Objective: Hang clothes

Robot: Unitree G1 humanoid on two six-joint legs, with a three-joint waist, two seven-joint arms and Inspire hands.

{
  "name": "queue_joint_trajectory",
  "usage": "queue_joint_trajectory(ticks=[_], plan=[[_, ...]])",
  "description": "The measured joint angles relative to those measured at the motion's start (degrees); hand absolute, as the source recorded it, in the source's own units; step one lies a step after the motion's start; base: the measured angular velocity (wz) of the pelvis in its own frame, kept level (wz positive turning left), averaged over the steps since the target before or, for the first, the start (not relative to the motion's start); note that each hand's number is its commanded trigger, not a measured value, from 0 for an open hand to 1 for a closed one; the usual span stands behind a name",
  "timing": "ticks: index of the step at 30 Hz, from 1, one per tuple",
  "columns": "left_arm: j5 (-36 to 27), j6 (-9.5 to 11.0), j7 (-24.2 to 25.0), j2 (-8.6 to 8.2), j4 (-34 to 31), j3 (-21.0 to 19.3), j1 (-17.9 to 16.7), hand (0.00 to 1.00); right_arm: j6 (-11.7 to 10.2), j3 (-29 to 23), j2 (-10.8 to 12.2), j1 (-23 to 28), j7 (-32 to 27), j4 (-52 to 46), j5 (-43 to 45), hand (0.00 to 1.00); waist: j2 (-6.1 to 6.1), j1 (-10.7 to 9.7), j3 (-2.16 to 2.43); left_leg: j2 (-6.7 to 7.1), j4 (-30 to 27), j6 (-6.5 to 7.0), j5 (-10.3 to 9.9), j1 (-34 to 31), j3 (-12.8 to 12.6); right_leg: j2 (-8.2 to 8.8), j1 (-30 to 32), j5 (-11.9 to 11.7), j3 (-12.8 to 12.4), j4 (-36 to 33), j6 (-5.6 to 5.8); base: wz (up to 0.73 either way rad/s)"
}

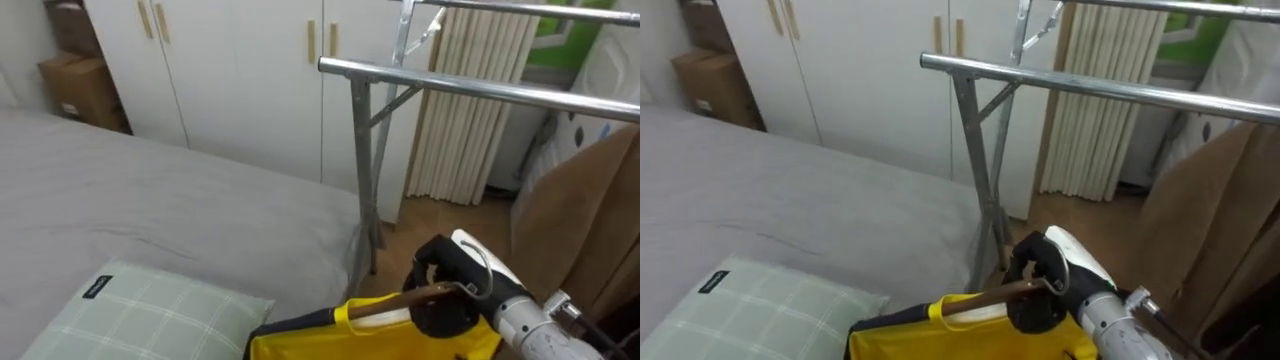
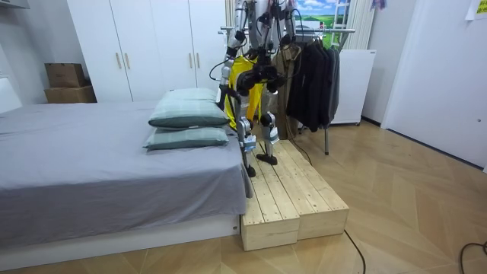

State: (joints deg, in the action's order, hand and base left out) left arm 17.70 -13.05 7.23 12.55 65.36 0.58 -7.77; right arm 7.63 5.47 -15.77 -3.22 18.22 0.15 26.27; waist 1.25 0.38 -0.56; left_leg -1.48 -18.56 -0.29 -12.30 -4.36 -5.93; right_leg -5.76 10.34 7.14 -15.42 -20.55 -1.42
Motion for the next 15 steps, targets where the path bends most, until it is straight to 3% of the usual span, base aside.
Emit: queue_joint_trajectory(ticks=[3,7,8,10,11,15], plan=[[0.00,-0.52,0.01,-0.02,0.04,0.77,0.30,0.00,0.01,-0.08,-0.04,-0.31,-0.03,-0.28,-1.18,1.00,0.04,-0.04,-0.08,0.10,0.76,0.36,-0.06,0.05,-0.65,0.22,0.05,-0.26,-0.48,1.35,0.30,-0.08],[0.47,-0.72,0.06,-0.16,1.54,1.19,0.21,0.00,0.10,-0.08,-0.07,-0.30,0.17,-1.10,-1.34,1.00,0.27,0.52,-0.21,-0.34,1.81,0.57,-0.22,0.46,-3.30,-0.15,1.12,-0.70,-0.90,1.79,0.23,-0.31],[0.43,-0.72,0.07,-0.17,1.87,1.19,0.19,0.00,0.13,-0.08,-0.14,-0.30,0.17,-1.16,-1.42,1.00,0.35,1.09,-0.25,-0.47,2.14,0.50,-0.33,0.78,-4.15,-0.20,1.41,-0.80,-0.59,1.76,0.07,-0.69],[0.40,-0.73,0.08,-0.18,3.17,0.96,0.06,0.00,0.18,-0.07,-0.14,-0.30,0.63,-1.25,-1.51,1.00,0.60,1.93,-0.36,-0.98,3.30,0.30,-0.76,2.11,-6.78,0.26,2.02,-1.16,3.34,1.92,-0.62,-0.62],[0.39,-0.73,0.09,-0.19,3.50,0.91,0.03,0.00,0.22,-0.07,-0.17,-0.30,0.72,-1.26,-1.51,1.00,0.64,1.96,-0.37,-1.05,3.55,0.24,-0.81,2.51,-7.25,0.38,2.02,-1.13,4.07,1.93,-0.78,-0.39],[0.51,-0.73,0.06,-0.14,3.88,-0.42,-1.00,0.00,0.65,-0.09,-0.47,-0.31,0.76,-1.25,-1.67,1.00,1.64,2.69,-0.35,-1.20,5.87,-0.13,-0.63,4.36,-8.99,-0.26,1.81,-0.94,3.63,2.02,-1.23,-0.26]])
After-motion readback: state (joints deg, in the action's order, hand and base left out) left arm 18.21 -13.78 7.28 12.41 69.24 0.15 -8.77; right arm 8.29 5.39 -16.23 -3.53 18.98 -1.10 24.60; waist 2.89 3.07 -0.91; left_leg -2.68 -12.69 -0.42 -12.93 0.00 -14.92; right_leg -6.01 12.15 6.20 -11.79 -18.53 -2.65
